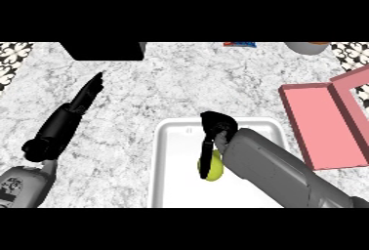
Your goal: Pick the pear from the tray and place it in the cardboard box
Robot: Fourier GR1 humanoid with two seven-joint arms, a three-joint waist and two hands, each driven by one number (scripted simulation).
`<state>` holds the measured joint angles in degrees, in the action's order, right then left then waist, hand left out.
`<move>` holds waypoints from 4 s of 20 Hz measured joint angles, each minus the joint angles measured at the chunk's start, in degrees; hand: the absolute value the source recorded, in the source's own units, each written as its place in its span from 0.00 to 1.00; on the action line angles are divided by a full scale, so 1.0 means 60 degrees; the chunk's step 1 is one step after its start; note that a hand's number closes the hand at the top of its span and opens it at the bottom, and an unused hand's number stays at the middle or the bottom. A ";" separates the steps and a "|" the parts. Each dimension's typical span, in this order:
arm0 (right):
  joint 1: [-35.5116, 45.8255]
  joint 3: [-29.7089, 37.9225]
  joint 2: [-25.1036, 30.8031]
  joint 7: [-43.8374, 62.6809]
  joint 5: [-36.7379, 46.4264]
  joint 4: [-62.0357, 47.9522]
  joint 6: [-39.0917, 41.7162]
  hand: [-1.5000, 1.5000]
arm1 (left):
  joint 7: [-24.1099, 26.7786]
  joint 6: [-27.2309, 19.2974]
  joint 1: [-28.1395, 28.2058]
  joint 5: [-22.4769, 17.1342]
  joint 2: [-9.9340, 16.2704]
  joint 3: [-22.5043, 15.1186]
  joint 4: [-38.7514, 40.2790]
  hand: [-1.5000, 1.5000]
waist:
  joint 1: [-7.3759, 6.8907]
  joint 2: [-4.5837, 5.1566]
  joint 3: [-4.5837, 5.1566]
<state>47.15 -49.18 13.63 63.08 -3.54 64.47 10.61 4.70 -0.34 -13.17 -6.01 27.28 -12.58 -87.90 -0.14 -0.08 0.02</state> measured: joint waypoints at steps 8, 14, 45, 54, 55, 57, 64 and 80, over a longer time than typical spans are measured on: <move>-0.0552 -0.0168 -0.0250 0.0080 0.0567 -0.0220 -0.0031 0.00 | 0.0032 0.0106 0.0001 0.0302 -0.0299 0.0099 0.0075 0.50 | 0.0015 -0.0007 0.0001; -0.1041 -0.0004 -0.0178 -0.0112 0.0926 -0.0077 0.0016 0.00 | 0.0025 0.0297 0.0092 0.0410 -0.0363 0.0358 0.0038 0.50 | 0.0013 -0.0044 0.0004; 0.2951 0.2021 -0.0245 -0.4169 0.6466 -0.5574 -0.4347 1.00 | -0.0099 0.1004 -0.0367 0.0955 -0.1061 0.0708 0.0174 0.50 | -0.0407 0.0139 -0.0003; 0.4355 0.2761 0.0081 -0.2216 0.7361 -0.5976 -0.5869 1.00 | 0.0122 0.1100 -0.0140 0.0990 -0.0954 0.1055 0.0394 0.50 | -0.0114 0.0019 0.0001; 0.4428 0.2874 0.0244 -0.2030 0.7430 -0.6018 -0.6017 1.00 | 0.0116 0.1099 -0.0114 0.0984 -0.0940 0.1095 0.0381 0.50 | -0.0092 0.0011 0.0001; 0.4454 0.3031 0.0558 -0.1660 0.7605 -0.6071 -0.6236 1.00 | 0.0064 0.1123 -0.0044 0.0970 -0.0887 0.1163 0.0275 0.50 | -0.0040 -0.0012 0.0000; 0.4037 0.3771 0.1930 -0.1268 0.7804 -0.5740 -0.6609 1.00 | 0.0023 0.1093 0.0198 0.1061 -0.1020 0.1177 0.0047 0.50 | 0.0097 -0.0040 -0.0003; 0.1191 0.5580 0.4146 -0.2860 0.5506 -0.4635 -0.3122 1.00 | -0.0092 0.1189 0.0297 0.1284 -0.1149 0.1374 -0.0035 0.50 | 0.0201 -0.0039 -0.0003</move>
<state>54.29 -15.69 38.50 45.92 29.50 36.66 -8.12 4.14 6.80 -11.38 1.69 20.38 -4.33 -88.11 1.06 -0.31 0.00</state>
